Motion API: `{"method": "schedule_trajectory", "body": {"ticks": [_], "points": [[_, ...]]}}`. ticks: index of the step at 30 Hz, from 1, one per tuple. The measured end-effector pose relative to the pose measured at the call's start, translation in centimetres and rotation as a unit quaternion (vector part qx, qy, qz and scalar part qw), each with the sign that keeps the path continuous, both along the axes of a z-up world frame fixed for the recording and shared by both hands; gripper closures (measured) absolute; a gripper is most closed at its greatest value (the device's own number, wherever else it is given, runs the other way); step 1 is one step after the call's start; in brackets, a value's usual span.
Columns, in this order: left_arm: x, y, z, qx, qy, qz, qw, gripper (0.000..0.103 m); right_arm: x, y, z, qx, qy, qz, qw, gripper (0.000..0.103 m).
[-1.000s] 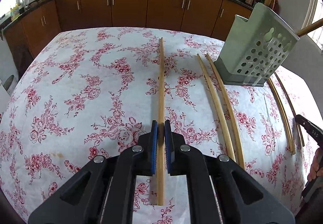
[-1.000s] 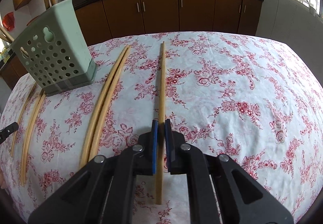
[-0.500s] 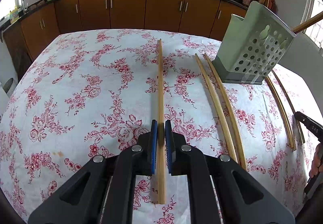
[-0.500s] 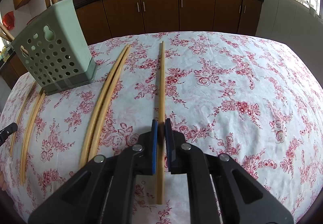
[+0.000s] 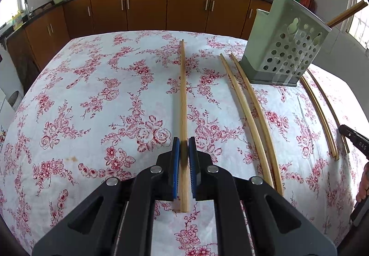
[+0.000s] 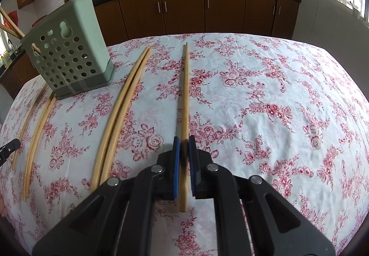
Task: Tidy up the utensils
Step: 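Lift the chopstick with the left tool while the right tool lifts its chopstick, then carry the chopsticks over the green holder with both tools, tips pointing down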
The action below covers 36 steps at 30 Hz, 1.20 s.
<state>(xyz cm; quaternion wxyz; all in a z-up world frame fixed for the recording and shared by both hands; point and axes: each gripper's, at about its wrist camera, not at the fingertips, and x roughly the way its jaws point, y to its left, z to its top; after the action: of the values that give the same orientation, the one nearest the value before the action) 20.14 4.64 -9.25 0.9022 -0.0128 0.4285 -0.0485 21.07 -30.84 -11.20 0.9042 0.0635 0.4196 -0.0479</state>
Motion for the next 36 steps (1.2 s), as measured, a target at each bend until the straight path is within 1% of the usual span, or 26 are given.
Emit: {"method": "schedule_trajectory", "body": {"ticks": [9,11,13,17,19,22,27,31,36], "points": [[-1.6,-0.4,0.0,0.017,0.002,-0.008,0.9998,0.095,-1.0,0.1,0.2,0.008,0.001,0.001,1.0,0.095],[-1.7,-0.3,0.1,0.015,0.008,-0.009,0.9998,0.095,-1.5,0.1,0.6,0.009,-0.006,-0.001,1.0,0.095],[-1.8,0.0,0.8,0.008,0.002,-0.008,0.9999,0.095,-2.0,-0.1,1.6,0.007,-0.021,-0.002,1.0,0.095],[-2.1,0.8,3.8,-0.01,-0.036,-0.001,0.9993,0.095,-2.8,-0.8,4.4,0.003,-0.062,-0.007,0.998,0.095],[-2.3,1.3,5.8,-0.021,-0.064,0.004,0.9977,0.095,-3.2,-1.1,6.1,0.004,-0.087,-0.012,0.996,0.095],[-2.4,1.9,8.9,-0.043,-0.103,0.015,0.9936,0.096,-3.7,-1.6,8.7,0.007,-0.126,-0.017,0.992,0.095],[-2.6,2.7,13.5,-0.08,-0.162,0.031,0.9831,0.096,-4.1,-1.6,12.3,0.012,-0.18,-0.018,0.983,0.095],[-2.7,2.9,15.8,-0.083,-0.191,0.036,0.9775,0.096,-4.4,-1.6,14.0,0.014,-0.207,-0.016,0.978,0.095],[-2.2,2.7,16.7,-0.079,-0.2,0.035,0.976,0.096,-4.2,-1.1,15.0,0.01,-0.217,-0.011,0.976,0.095]]}}
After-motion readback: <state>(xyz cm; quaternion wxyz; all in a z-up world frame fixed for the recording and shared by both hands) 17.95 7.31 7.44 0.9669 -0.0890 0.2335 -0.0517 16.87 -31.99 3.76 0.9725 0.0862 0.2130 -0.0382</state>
